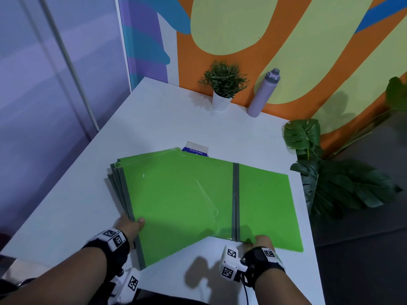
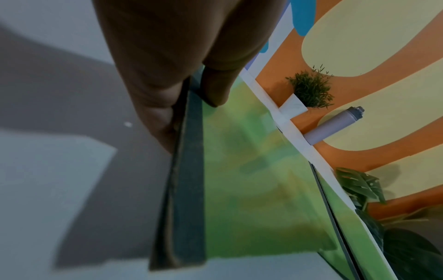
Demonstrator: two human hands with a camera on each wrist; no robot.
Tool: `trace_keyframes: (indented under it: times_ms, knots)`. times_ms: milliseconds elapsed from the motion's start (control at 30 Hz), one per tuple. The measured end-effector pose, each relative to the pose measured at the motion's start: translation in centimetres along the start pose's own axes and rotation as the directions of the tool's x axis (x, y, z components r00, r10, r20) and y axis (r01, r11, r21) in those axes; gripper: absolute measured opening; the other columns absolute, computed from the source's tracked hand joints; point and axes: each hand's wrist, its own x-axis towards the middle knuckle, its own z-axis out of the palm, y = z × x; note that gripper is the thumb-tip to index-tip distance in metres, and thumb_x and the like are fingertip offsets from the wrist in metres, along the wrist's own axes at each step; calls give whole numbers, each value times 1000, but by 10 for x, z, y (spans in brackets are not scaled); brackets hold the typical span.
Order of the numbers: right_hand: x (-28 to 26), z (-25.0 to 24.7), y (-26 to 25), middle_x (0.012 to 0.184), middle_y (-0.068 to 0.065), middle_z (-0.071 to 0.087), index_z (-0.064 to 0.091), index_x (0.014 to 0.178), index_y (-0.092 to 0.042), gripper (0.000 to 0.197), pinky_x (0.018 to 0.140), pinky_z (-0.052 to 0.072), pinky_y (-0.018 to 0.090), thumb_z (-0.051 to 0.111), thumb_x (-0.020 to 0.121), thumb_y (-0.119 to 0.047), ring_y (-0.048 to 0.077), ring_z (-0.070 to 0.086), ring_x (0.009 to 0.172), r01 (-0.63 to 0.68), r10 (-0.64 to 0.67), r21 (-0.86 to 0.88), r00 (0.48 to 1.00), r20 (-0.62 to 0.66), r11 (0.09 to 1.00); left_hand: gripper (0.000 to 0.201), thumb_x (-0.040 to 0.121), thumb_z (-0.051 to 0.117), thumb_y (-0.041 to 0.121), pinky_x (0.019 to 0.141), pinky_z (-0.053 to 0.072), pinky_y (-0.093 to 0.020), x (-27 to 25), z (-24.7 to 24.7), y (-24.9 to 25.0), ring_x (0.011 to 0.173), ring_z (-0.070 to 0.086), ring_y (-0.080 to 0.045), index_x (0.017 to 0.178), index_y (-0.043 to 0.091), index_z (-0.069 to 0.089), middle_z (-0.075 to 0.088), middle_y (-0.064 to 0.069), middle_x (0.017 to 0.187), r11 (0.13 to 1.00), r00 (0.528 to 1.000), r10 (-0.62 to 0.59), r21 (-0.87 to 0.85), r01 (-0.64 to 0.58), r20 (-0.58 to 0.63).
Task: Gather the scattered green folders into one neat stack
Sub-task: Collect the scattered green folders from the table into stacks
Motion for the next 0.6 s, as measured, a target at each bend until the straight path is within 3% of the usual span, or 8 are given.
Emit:
trace_keyframes:
  times_ms: [67, 133, 233, 333, 400, 500, 533, 600]
  knots:
    - [8, -2, 1, 76, 12, 55, 48, 66, -11, 17, 76, 44, 32, 64, 69, -10, 27, 52, 77, -3, 3, 341, 1000, -1, 940, 80, 87, 61, 32, 106, 39, -56, 5, -2, -5, 134, 38, -43, 147, 2, 18, 33, -25, 150, 1000, 1000, -7, -15, 7, 15]
    - [2, -8, -8, 89, 11, 50, 48, 78, -8, 13, 78, 46, 34, 51, 89, -15, 25, 50, 80, -98, 66, 705, 995, 72, 702, 80, 87, 61, 31, 106, 38, -57, 11, -3, -9, 134, 37, -44, 147, 3, 18, 31, -24, 150, 999, 1000, -17, -33, 18, 23]
    - [-2, -15, -25, 95, 18, 51, 45, 112, 0, 22, 62, 50, 33, 48, 94, -13, 25, 54, 80, -129, 67, 905, 992, 111, 406, 73, 90, 58, 27, 107, 37, -58, 6, -6, -3, 134, 37, -45, 146, 0, 20, 32, -27, 149, 997, 999, -35, -67, 35, 5]
    - [4, -33, -50, 94, 9, 51, 30, 139, 0, 49, 79, 49, 31, 47, 94, -11, 17, 48, 72, -85, -49, 995, 995, 87, 43, 65, 93, 48, 32, 106, 37, -57, 4, -7, 3, 131, 39, -45, 143, -5, 26, 35, -30, 146, 990, 998, -55, -130, 53, -16]
    - [-9, -51, -69, 99, 6, 53, 26, 143, -7, 56, 73, 50, 26, 50, 93, -10, 12, 45, 68, 35, -81, 999, 996, -35, -11, 68, 92, 45, 40, 106, 38, -55, 4, -8, 7, 130, 42, -45, 139, -7, 32, 39, -31, 143, 979, 999, -38, -200, 35, -10]
    - [-41, -67, -97, 106, 6, 42, 27, 142, -11, 54, 41, 43, 17, 50, 93, -7, 7, 35, 59, 101, -267, 995, 958, -104, -26, 72, 87, 49, 47, 105, 41, -53, 9, -7, 11, 125, 48, -46, 133, -8, 41, 46, -32, 137, 965, 1000, -18, -261, 22, 20]
    - [-49, -67, -103, 100, 5, 41, 30, 140, -13, 51, 39, 42, 17, 49, 93, -5, 7, 35, 56, 110, -339, 994, 934, -109, -16, 64, 89, 51, 41, 104, 42, -54, 18, -5, 8, 123, 50, -47, 130, -8, 44, 49, -33, 135, 966, 999, -11, -256, 19, 32]
    - [-63, -61, -115, 88, 3, 42, 34, 132, -22, 49, 55, 49, 26, 47, 91, 1, 11, 48, 67, 160, -447, 987, 884, -138, 11, 56, 78, 62, 35, 98, 46, -59, 47, 2, -5, 115, 57, -47, 118, -4, 56, 56, -34, 127, 952, 998, 28, -305, -10, 53]
